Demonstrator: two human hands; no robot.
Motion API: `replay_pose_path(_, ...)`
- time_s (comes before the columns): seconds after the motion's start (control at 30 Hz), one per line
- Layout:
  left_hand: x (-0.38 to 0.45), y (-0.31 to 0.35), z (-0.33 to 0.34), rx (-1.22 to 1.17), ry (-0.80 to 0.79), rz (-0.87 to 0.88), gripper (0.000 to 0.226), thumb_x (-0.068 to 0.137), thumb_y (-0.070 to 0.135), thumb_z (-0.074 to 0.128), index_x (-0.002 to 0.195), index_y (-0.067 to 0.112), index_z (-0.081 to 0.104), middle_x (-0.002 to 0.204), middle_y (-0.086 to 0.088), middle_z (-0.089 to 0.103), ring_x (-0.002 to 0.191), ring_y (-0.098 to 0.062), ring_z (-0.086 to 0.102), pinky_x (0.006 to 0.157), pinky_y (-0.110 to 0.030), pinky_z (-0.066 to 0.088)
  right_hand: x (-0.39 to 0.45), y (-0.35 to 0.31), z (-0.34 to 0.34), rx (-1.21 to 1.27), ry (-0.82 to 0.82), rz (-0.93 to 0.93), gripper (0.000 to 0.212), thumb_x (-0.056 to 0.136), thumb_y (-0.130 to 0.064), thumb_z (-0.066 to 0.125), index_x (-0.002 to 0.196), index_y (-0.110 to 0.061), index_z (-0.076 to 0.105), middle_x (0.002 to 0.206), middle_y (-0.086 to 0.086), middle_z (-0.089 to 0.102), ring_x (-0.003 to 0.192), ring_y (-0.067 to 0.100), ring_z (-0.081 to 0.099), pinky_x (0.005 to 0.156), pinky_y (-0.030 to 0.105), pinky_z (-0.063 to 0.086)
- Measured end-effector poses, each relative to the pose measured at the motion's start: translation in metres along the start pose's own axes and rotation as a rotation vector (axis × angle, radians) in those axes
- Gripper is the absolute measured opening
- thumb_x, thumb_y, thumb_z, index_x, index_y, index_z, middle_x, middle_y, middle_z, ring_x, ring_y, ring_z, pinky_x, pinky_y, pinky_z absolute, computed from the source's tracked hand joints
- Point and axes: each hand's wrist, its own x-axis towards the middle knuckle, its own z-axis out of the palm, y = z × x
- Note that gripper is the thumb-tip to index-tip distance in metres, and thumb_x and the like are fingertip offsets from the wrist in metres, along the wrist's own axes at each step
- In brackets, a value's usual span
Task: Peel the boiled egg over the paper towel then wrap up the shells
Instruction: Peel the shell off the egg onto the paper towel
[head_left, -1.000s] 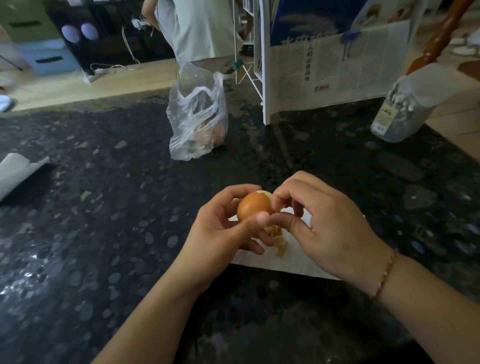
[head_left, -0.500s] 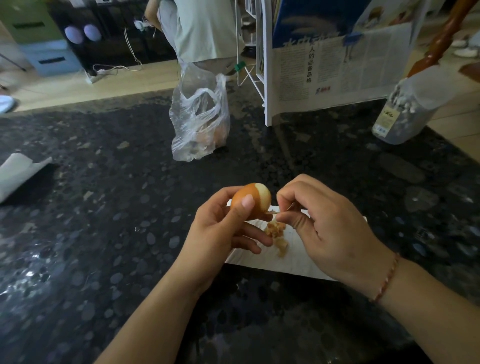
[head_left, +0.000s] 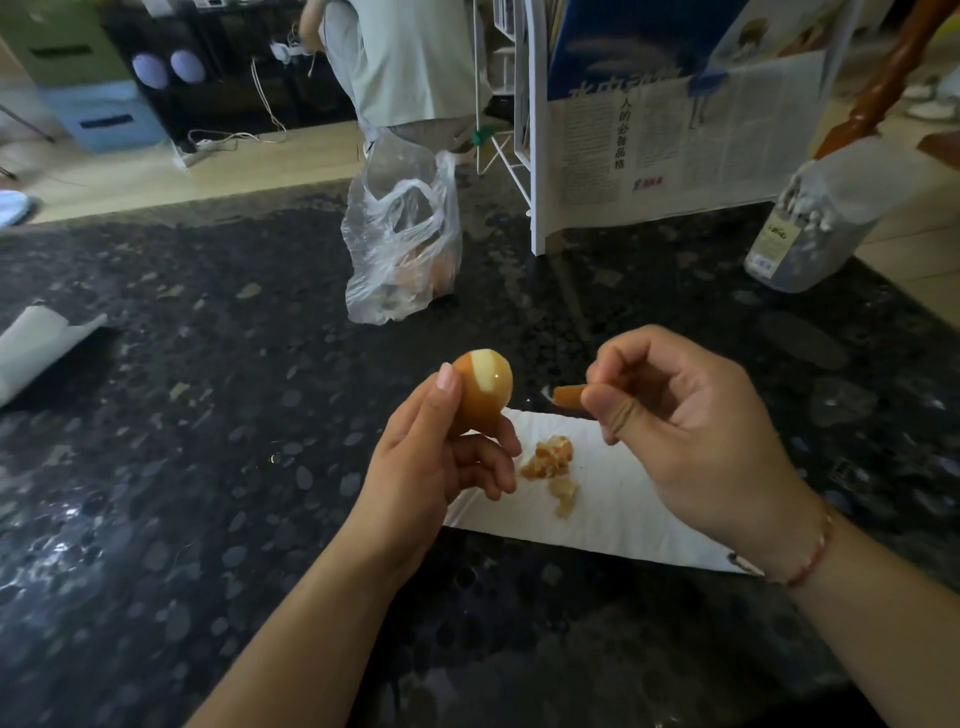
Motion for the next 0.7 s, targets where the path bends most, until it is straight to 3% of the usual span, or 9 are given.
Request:
replay_pose_path(0.13, 0.001, -0.001, -0.001, -0.017, 0.013, -0.010, 0.055, 0.090, 0.055, 0.043, 0.107, 0.006, 0.060, 0.076, -0.015, 0.064, 0.054, -0.020, 0.057, 0.051, -0.029, 0.044, 0.003, 0.013, 0.001, -0.058, -0.041, 0.176, 0.012, 0.080, -0.016, 0.074, 0.080, -0.026, 0.066, 0.074, -0.004, 0.070, 0.056, 0.008, 0.061, 0.055, 0.018, 0.054)
replay_pose_path(0.37, 0.001, 0.000, -0.001, -0.058, 0.016, -0.013, 0.057, 0.088, 0.056, 0.044, 0.105, 0.004, 0.059, 0.071, -0.014, 0.062, 0.051, -0.019, 0.054, 0.050, -0.029, 0.044, 0.004, 0.016, 0.001, -0.078, -0.159, 0.349, 0.014, 0.089, -0.016, 0.065, 0.081, -0.026, 0.071, 0.070, -0.010, 0.073, 0.046, 0.000, 0.055, 0.047, 0.010, 0.046)
replay_pose_path(0.47, 0.001, 0.001, 0.000, -0.081, 0.001, -0.034, 0.062, 0.085, 0.062, 0.045, 0.104, 0.004, 0.058, 0.068, -0.013, 0.061, 0.048, -0.020, 0.050, 0.048, -0.026, 0.044, 0.002, 0.027, 0.004, -0.475, -0.160, 0.262, 0.005, 0.086, -0.031, 0.069, 0.084, -0.034, 0.072, 0.080, -0.023, 0.068, 0.062, -0.010, 0.057, 0.061, 0.007, 0.044)
replay_pose_path(0.53, 0.000, 0.003, 0.001, -0.094, -0.006, -0.074, 0.064, 0.087, 0.060, 0.041, 0.108, 0.002, 0.057, 0.064, -0.013, 0.060, 0.046, -0.021, 0.047, 0.046, -0.024, 0.043, 0.000, 0.031, 0.006, -0.669, -0.139, 0.208, 0.008, 0.085, -0.038, 0.068, 0.091, -0.036, 0.072, 0.091, -0.028, 0.060, 0.075, -0.006, 0.056, 0.074, 0.018, 0.051)
replay_pose_path(0.6, -0.001, 0.003, 0.002, -0.124, -0.025, -0.121, 0.063, 0.088, 0.056, 0.036, 0.111, 0.001, 0.055, 0.061, -0.014, 0.058, 0.043, -0.019, 0.045, 0.043, -0.023, 0.040, -0.001, 0.029, 0.006, -0.671, -0.083, 0.143, 0.015, 0.084, -0.038, 0.067, 0.098, -0.036, 0.071, 0.092, -0.029, 0.057, 0.076, -0.004, 0.056, 0.076, 0.023, 0.054)
replay_pose_path(0.7, -0.004, 0.004, 0.006, -0.172, -0.063, -0.149, 0.053, 0.090, 0.051, 0.033, 0.100, 0.004, 0.055, 0.056, -0.014, 0.054, 0.038, -0.017, 0.041, 0.041, -0.024, 0.031, -0.002, 0.010, 0.006, -0.338, -0.012, 0.053, 0.027, 0.079, -0.038, 0.069, 0.106, -0.038, 0.067, 0.095, -0.024, 0.065, 0.069, 0.006, 0.063, 0.063, 0.015, 0.051)
